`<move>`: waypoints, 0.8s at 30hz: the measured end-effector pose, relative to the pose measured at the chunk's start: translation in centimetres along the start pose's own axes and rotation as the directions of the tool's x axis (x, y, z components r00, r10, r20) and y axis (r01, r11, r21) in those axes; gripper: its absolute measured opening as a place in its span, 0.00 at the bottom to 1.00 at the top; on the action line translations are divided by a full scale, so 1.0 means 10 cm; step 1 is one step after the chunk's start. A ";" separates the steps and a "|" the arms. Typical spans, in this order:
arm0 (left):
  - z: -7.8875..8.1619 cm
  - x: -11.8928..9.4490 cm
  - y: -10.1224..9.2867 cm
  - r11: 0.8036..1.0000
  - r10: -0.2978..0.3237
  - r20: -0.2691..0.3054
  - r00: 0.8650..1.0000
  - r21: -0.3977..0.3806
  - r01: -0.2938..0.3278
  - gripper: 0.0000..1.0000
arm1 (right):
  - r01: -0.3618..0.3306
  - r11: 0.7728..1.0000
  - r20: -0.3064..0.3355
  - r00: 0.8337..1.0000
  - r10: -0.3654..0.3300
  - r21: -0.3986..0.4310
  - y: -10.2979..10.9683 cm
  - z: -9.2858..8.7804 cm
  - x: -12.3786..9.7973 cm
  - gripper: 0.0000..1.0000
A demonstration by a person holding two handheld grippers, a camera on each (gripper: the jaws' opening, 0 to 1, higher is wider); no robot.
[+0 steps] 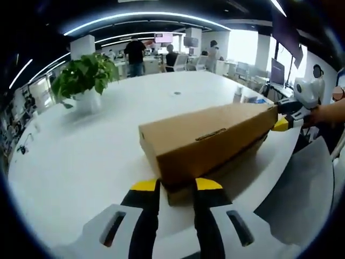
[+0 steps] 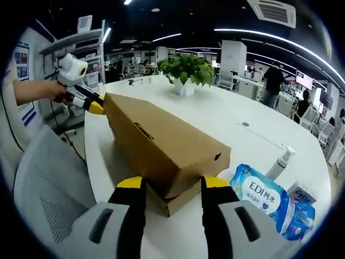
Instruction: Operate the shoe box by opening the lid, removing the specified soft item, and placing it in the target area until the item is outside and the box remains undamaged.
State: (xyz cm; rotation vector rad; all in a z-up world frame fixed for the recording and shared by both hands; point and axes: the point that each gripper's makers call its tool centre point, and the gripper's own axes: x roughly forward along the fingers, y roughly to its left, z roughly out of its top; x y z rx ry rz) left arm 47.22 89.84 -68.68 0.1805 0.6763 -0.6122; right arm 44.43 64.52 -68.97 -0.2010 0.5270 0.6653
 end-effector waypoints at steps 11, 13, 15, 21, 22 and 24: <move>-0.11 0.06 -0.02 1.000 -0.010 -0.027 1.000 -0.003 0.010 0.24 | -0.024 1.000 -0.021 0.999 0.024 0.016 0.04 -0.08 0.03 0.41; -0.12 0.08 -0.03 1.000 -0.009 -0.032 0.999 0.002 0.009 0.24 | -0.027 1.000 -0.025 0.999 0.028 0.014 0.05 -0.09 0.04 0.42; -0.14 0.09 -0.04 1.000 -0.007 -0.042 0.999 0.010 0.007 0.25 | -0.027 1.000 -0.030 0.999 0.027 0.015 0.05 -0.11 0.05 0.42; -0.21 0.14 -0.05 1.000 -0.008 -0.059 0.998 0.000 0.008 0.27 | -0.021 1.000 -0.050 0.998 0.022 0.012 0.06 -0.18 0.10 0.42; -0.23 0.15 -0.05 1.000 -0.009 -0.062 0.998 -0.002 0.009 0.27 | -0.021 1.000 -0.054 0.998 0.021 0.007 0.06 -0.19 0.10 0.42; -0.25 0.16 -0.06 1.000 -0.011 -0.066 0.998 -0.002 0.011 0.27 | -0.021 1.000 -0.059 0.998 0.021 -0.001 0.06 -0.21 0.11 0.42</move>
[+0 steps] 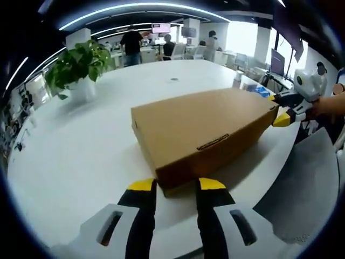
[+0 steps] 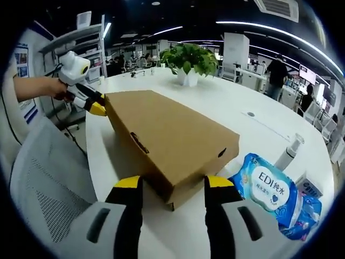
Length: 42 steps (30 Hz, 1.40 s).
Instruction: Operate the shoe box by opening the lid, removing the specified soft item, and placing it in the target area until the item is outside and the box remains undamaged.
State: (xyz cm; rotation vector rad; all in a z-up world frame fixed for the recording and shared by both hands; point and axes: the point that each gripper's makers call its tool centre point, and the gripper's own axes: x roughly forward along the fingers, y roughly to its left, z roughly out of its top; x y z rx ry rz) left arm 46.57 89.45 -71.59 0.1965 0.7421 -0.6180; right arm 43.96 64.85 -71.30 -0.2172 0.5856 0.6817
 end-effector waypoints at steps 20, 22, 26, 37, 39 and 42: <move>-0.16 0.18 0.07 1.000 -0.020 -0.035 0.999 -0.014 0.019 0.28 | 0.004 1.000 -0.039 0.999 -0.004 0.000 -0.02 -0.12 0.07 0.41; -0.16 0.17 0.08 1.000 -0.022 -0.034 0.999 -0.020 0.022 0.28 | -0.002 1.000 -0.043 0.999 0.002 0.006 -0.02 -0.13 0.06 0.40; -0.15 0.11 0.10 1.000 -0.015 -0.031 0.999 -0.015 0.014 0.30 | -0.010 1.000 -0.039 0.999 0.011 0.025 -0.01 -0.12 0.02 0.40; 0.07 -0.05 0.09 0.998 -0.027 0.014 1.000 0.049 0.026 0.31 | -0.010 1.000 -0.009 1.000 0.010 0.024 -0.02 0.01 -0.02 0.39; 0.12 -0.03 0.05 0.998 -0.050 0.030 0.998 0.040 0.049 0.31 | -0.011 1.000 -0.012 1.000 0.011 0.028 -0.02 0.01 0.00 0.38; 0.11 0.02 0.07 0.997 -0.034 0.006 0.999 0.067 0.034 0.31 | -0.008 0.999 -0.018 1.000 0.008 0.039 -0.02 0.00 0.02 0.38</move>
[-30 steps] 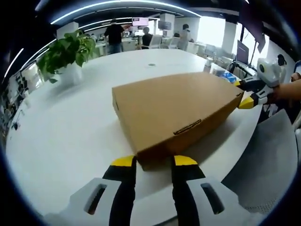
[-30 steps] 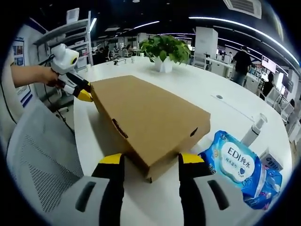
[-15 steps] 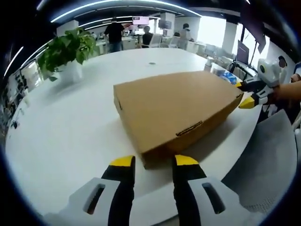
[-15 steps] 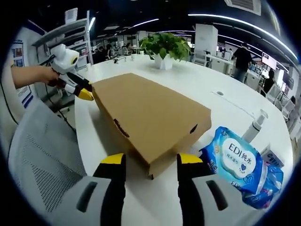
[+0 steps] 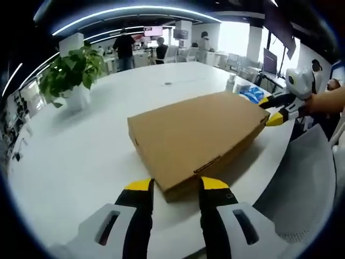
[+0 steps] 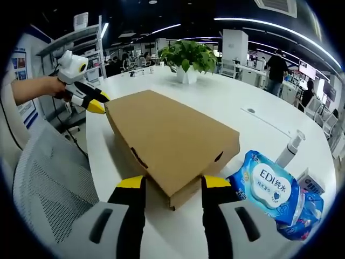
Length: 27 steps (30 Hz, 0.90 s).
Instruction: Operate the shoe box by opening the lid, removing the specified soft item, and placing it in the target area until the item is outside and the box remains undamaged.
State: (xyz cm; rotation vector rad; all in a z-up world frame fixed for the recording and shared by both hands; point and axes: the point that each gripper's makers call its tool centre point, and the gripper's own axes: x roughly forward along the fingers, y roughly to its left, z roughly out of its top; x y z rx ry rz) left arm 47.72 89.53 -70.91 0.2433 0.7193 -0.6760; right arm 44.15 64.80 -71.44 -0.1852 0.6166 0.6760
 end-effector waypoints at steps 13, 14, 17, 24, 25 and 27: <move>-0.06 0.08 0.01 0.999 0.009 -0.015 1.000 -0.031 -0.009 0.31 | 0.013 1.000 -0.026 1.000 -0.012 0.008 -0.03 -0.06 0.07 0.37; -0.05 0.09 0.02 1.000 0.010 -0.017 1.000 -0.029 -0.011 0.31 | 0.012 1.000 -0.026 1.000 -0.012 0.008 -0.04 -0.05 0.08 0.37; -0.02 0.11 0.02 1.000 0.013 -0.018 1.000 -0.027 -0.013 0.31 | 0.014 1.000 -0.026 1.000 -0.014 0.010 -0.07 -0.04 0.10 0.37; 0.06 0.17 0.04 1.000 0.012 -0.024 1.000 -0.025 -0.013 0.31 | 0.018 1.000 -0.026 1.000 -0.018 0.010 -0.16 0.01 0.16 0.37; 0.08 0.19 0.05 1.000 0.012 -0.025 1.000 -0.024 -0.012 0.31 | 0.019 1.000 -0.026 0.999 -0.018 0.011 -0.18 0.02 0.17 0.37; 0.11 0.21 0.06 1.000 0.010 -0.026 1.000 -0.022 -0.011 0.31 | 0.020 1.000 -0.025 0.999 -0.020 0.012 -0.21 0.03 0.19 0.37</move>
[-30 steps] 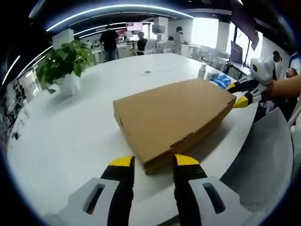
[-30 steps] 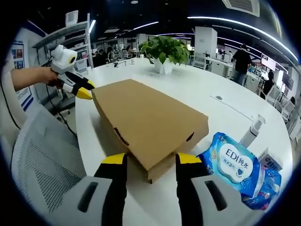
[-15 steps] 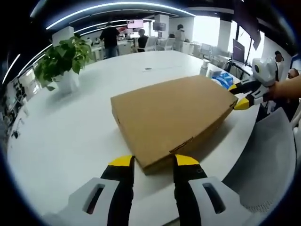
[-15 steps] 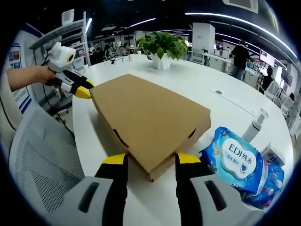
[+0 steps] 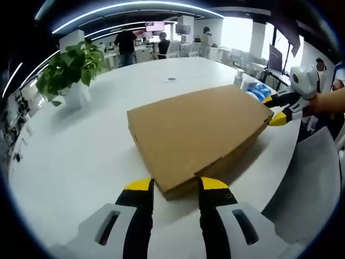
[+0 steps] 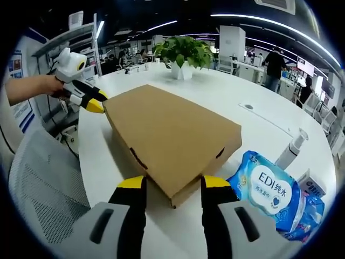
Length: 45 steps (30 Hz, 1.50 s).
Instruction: Operate the shoe box by opening the lid, removing the specified soft item, and placing it in the target area until the item is outside and the box remains undamaged.
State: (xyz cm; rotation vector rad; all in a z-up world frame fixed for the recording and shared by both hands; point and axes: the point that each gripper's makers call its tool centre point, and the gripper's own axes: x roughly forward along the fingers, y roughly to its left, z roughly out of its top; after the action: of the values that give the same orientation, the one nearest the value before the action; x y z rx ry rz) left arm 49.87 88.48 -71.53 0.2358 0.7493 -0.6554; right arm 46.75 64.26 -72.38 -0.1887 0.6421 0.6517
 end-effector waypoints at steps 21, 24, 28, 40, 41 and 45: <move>0.34 0.34 0.15 1.000 -0.013 0.003 1.000 -0.014 0.013 0.31 | 0.016 0.999 -0.008 1.000 -0.016 -0.034 -0.46 0.16 0.21 0.37; 0.37 0.37 0.16 1.000 -0.014 0.003 1.000 -0.014 0.014 0.31 | 0.016 0.999 -0.012 1.000 -0.017 -0.034 -0.50 0.18 0.23 0.37; 0.42 0.42 0.19 1.000 -0.015 0.003 1.000 -0.014 0.015 0.31 | 0.019 0.999 -0.017 1.000 -0.019 -0.032 -0.55 0.20 0.26 0.37; 0.49 0.49 0.23 1.000 -0.020 0.009 1.000 -0.018 0.020 0.32 | 0.037 0.999 -0.017 0.999 -0.037 -0.008 -0.62 0.23 0.30 0.38; 0.49 0.49 0.23 1.000 -0.020 0.009 1.000 -0.018 0.020 0.32 | 0.038 0.999 -0.015 0.999 -0.038 -0.008 -0.62 0.23 0.30 0.38; 0.48 0.48 0.23 1.000 -0.012 0.019 1.000 -0.011 0.012 0.32 | 0.041 0.999 -0.018 0.999 -0.041 0.012 -0.63 0.22 0.29 0.37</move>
State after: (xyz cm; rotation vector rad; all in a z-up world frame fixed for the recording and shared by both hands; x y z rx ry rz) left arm 56.60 85.98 -71.48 0.2150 0.7366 -0.6638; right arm 53.47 61.58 -72.60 -0.1963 0.6578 0.6073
